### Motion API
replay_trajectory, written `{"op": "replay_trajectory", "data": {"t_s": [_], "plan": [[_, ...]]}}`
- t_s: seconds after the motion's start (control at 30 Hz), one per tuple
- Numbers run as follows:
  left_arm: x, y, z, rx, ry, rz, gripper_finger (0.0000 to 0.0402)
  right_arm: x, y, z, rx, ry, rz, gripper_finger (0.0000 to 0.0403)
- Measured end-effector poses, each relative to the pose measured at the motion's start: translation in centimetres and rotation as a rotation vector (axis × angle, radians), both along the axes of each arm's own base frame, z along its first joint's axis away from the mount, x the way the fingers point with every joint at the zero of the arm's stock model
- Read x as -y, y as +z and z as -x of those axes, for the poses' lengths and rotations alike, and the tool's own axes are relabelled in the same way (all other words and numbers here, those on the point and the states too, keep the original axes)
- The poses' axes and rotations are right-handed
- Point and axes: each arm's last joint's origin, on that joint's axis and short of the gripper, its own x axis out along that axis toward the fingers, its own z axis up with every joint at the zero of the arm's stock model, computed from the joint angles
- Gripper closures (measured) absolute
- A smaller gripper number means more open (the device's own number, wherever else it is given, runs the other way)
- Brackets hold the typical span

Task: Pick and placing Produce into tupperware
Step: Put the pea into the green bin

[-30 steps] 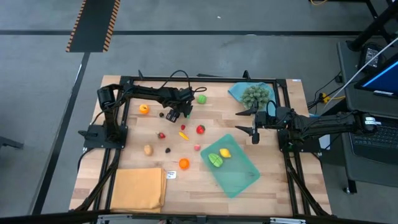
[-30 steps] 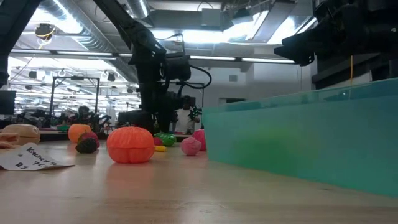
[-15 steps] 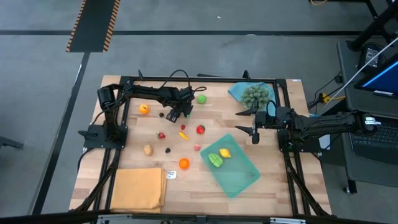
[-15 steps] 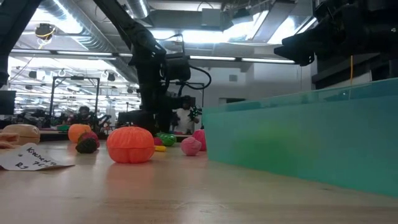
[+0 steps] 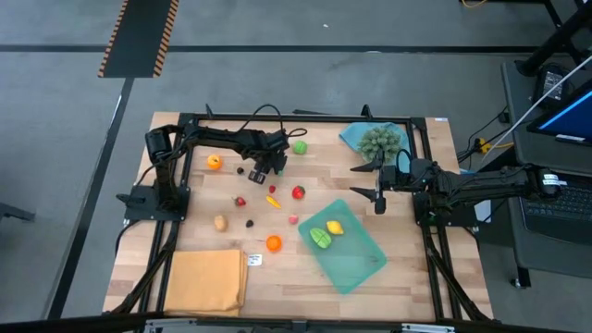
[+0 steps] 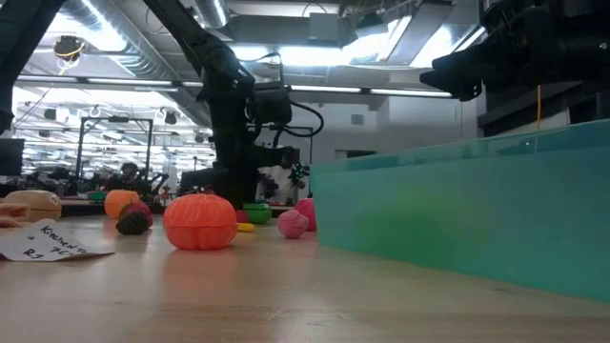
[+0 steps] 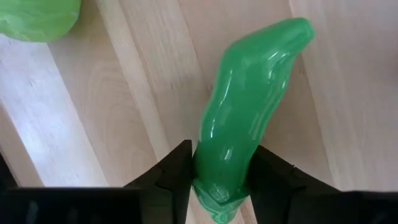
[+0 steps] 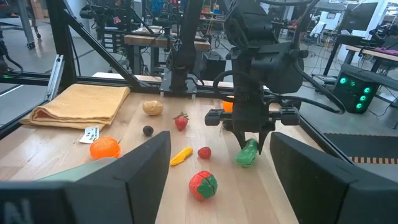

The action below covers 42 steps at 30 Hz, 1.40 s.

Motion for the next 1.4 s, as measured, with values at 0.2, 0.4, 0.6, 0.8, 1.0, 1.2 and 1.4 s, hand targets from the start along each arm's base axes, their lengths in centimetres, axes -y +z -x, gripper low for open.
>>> {"op": "replay_trajectory", "data": {"t_s": [0.2,0.4,0.6,0.8,1.0,1.2,1.4], "plan": [[0.0,0.0,0.0,0.004,0.026,0.004,0.0256,0.0,0.0,0.0,0.0,0.0,0.0,0.0127],[0.0,0.0,0.0,0.014,0.088,0.007,0.0282,0.0,0.0,0.0,0.0,0.0,0.001,0.0127],[0.0,0.0,0.0,0.022,0.099,0.02,0.0283,0.0,0.0,0.0,0.0,0.0,0.001,0.0127],[0.3,1.3,0.2,0.075,0.09,0.046,0.027,0.0,0.0,0.0,0.0,0.0,0.002,0.0127],[0.6,4.3,0.8,0.169,0.11,0.054,0.0284,0.0,0.0,0.0,0.0,0.0,0.002,0.0127],[1.0,8.0,1.6,0.384,0.086,0.228,0.0283,0.0,0.0,0.0,0.001,0.0,-0.002,0.0127],[1.1,10.8,1.5,0.609,0.003,0.293,0.0282,0.0,0.0,-0.1,0.001,-0.001,-0.035,0.0127]]}}
